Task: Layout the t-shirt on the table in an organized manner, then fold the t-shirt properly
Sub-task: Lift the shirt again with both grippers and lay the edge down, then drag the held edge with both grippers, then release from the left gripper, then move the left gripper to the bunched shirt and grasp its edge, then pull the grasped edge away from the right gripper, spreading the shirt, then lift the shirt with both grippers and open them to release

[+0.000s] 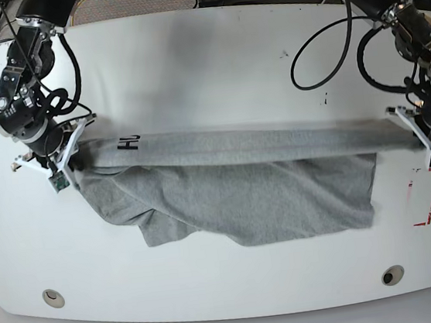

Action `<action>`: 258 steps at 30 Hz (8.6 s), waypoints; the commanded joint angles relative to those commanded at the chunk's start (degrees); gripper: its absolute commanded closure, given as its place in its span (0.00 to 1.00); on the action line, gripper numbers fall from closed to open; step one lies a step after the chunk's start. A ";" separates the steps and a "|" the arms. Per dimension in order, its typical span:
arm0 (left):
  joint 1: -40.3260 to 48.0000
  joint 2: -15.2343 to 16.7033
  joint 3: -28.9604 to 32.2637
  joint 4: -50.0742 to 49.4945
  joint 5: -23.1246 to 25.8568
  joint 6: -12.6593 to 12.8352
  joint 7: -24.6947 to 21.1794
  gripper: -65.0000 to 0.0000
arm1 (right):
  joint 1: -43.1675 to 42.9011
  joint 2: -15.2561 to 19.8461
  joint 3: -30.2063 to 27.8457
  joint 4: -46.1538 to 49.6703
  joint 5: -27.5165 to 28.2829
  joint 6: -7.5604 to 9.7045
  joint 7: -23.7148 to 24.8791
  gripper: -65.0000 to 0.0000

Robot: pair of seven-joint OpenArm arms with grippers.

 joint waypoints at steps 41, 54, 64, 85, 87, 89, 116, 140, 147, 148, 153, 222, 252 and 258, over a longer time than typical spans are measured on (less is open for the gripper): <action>-10.55 -6.42 -0.26 -0.18 2.90 0.00 7.82 0.99 | 4.04 1.85 1.23 0.09 0.00 0.00 -2.81 1.00; 10.64 -8.09 -10.11 -0.26 2.81 0.00 7.30 0.99 | -8.62 -1.58 3.25 0.35 0.00 0.00 -2.81 1.00; 11.96 -6.59 -8.79 -0.35 2.81 0.00 2.37 0.99 | -10.73 -5.10 2.90 0.35 0.00 0.00 -2.81 1.00; -1.05 10.55 20.48 -1.41 3.08 0.00 2.55 0.39 | -8.00 -5.27 2.73 0.09 0.00 0.00 -2.73 1.00; -1.14 11.96 22.15 -1.49 3.08 0.00 2.55 0.39 | -7.65 -5.27 2.81 0.09 0.00 0.00 -2.73 1.00; -1.23 13.19 23.38 -1.85 3.08 0.00 2.55 0.39 | -7.47 -5.27 2.81 0.09 0.00 0.00 -2.73 1.00; -1.14 17.49 24.79 -14.86 -6.51 0.00 3.08 0.39 | -6.42 -5.27 2.90 0.09 0.00 0.00 -2.73 1.00; -1.76 16.09 29.01 -23.03 -10.90 0.00 5.45 0.71 | -6.33 -5.36 2.90 0.00 0.00 0.00 -2.64 1.00; -2.64 16.09 28.75 -24.35 -10.90 0.00 5.36 0.84 | -6.33 -5.36 2.90 0.00 0.00 0.00 -2.64 1.00; -2.64 16.09 28.75 -24.35 -10.90 0.00 5.36 0.87 | -6.33 -5.36 2.90 0.00 0.00 0.00 -2.64 1.00; -2.73 16.00 28.22 -21.63 -10.90 0.00 5.27 0.99 | -6.33 -5.36 2.90 0.00 0.00 0.00 -2.64 1.00; 21.80 -19.69 12.66 -4.75 -25.05 0.00 10.59 0.98 | -17.49 -8.00 3.16 0.18 0.00 0.00 -3.08 1.00; 26.46 -24.88 12.48 -4.92 -24.88 0.00 8.70 0.98 | -16.53 -9.32 13.10 -0.18 5.89 0.00 -3.52 0.51; 27.08 -25.58 12.48 -4.92 -24.97 0.00 8.62 0.97 | -13.45 -7.30 14.59 -1.41 7.47 0.00 -7.38 0.51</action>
